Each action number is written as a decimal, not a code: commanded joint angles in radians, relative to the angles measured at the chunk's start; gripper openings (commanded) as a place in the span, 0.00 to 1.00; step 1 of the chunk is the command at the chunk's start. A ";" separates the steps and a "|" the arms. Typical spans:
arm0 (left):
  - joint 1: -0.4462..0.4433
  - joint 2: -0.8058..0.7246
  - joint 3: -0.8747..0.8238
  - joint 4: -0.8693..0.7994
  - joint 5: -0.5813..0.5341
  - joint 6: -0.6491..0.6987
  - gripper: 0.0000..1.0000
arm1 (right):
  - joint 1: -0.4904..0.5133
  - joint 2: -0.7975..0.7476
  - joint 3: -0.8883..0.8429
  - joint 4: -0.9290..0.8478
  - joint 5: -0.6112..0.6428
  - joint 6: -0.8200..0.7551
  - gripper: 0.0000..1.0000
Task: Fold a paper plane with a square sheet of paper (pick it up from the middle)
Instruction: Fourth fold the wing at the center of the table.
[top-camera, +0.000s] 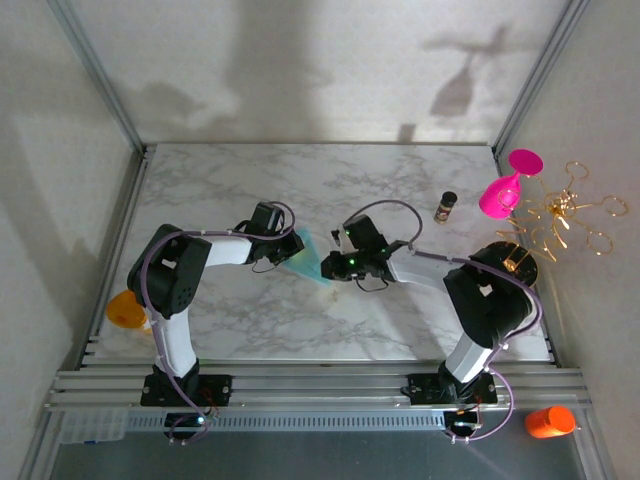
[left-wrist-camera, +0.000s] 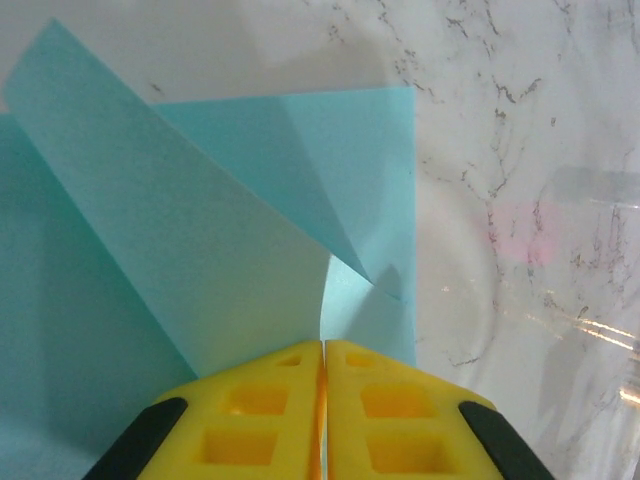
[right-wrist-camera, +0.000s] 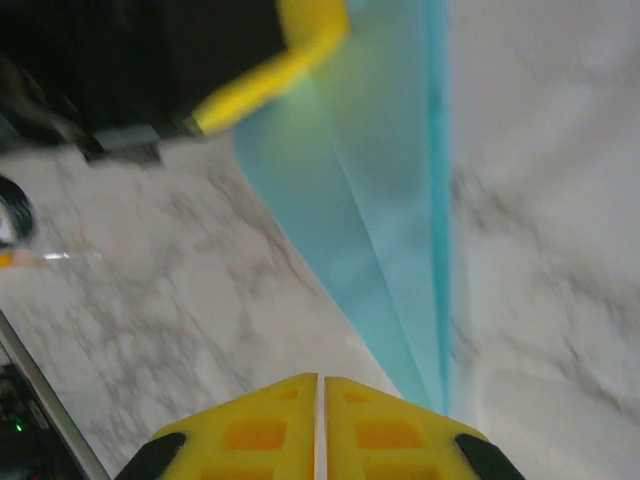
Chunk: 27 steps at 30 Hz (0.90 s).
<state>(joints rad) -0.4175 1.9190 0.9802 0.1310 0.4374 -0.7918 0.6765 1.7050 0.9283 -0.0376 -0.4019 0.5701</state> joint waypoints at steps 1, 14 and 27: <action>0.002 0.055 -0.018 -0.120 -0.077 0.025 0.11 | 0.001 0.086 0.070 -0.005 0.033 -0.017 0.11; -0.001 0.047 0.000 -0.119 -0.063 0.026 0.12 | 0.001 0.212 0.093 -0.029 0.070 -0.016 0.10; -0.079 -0.142 -0.009 -0.071 -0.030 0.097 0.19 | 0.001 0.246 0.066 -0.090 0.137 -0.036 0.09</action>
<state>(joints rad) -0.4702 1.8225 0.9974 0.0647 0.4244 -0.7246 0.6769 1.8992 1.0210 -0.0299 -0.3546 0.5602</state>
